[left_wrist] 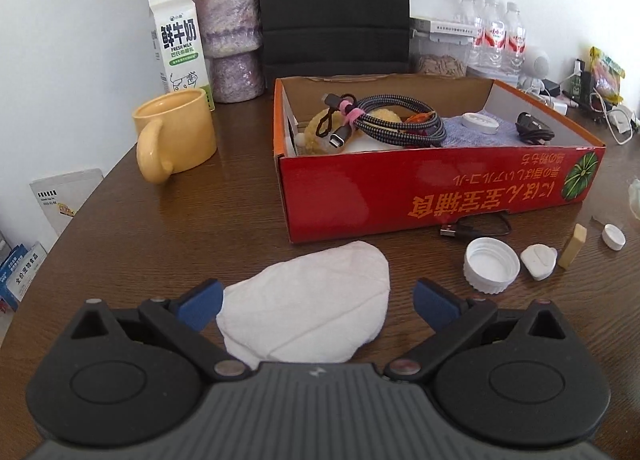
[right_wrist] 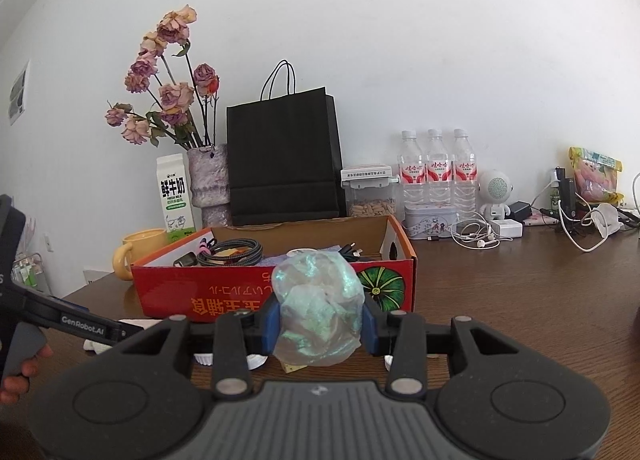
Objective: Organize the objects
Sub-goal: 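Grasp the white cloth with left tool while right tool holds the plastic bag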
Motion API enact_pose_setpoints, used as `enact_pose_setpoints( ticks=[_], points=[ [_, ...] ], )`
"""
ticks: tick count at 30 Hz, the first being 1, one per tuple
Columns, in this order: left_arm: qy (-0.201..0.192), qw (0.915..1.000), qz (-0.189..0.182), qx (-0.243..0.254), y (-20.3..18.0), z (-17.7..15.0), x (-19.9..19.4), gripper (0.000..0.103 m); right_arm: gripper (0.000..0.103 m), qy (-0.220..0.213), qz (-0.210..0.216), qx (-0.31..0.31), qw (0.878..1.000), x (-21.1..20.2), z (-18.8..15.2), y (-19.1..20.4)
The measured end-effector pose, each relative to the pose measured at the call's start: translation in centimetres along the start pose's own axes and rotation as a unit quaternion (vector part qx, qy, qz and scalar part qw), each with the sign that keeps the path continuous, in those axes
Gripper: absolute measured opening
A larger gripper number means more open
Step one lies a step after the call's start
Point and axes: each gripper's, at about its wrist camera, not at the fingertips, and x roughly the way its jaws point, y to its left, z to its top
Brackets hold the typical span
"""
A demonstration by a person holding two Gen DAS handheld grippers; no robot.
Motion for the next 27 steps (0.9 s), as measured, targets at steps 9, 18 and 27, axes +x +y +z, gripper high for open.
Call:
enact_pose_setpoints(
  ticks=[9, 18, 27],
  points=[
    [0.022, 0.9996, -0.01, 0.014, 1.0, 0.5, 3.0, 0.103, 0.041, 0.001, 0.004, 0.003, 1.0, 0.0, 0.0, 0.0],
    [-0.002, 0.9994, -0.035, -0.009, 2.2, -0.3, 3.4, 0.103, 0.043, 0.002, 0.003, 0.003, 1.0, 0.1, -0.1, 0.1],
    [-0.007, 0.9993, -0.034, -0.01, 2.1, -0.7, 2.8, 0.096, 0.043, 0.003, 0.003, 0.003, 1.0, 0.2, -0.2, 0.2]
  ],
)
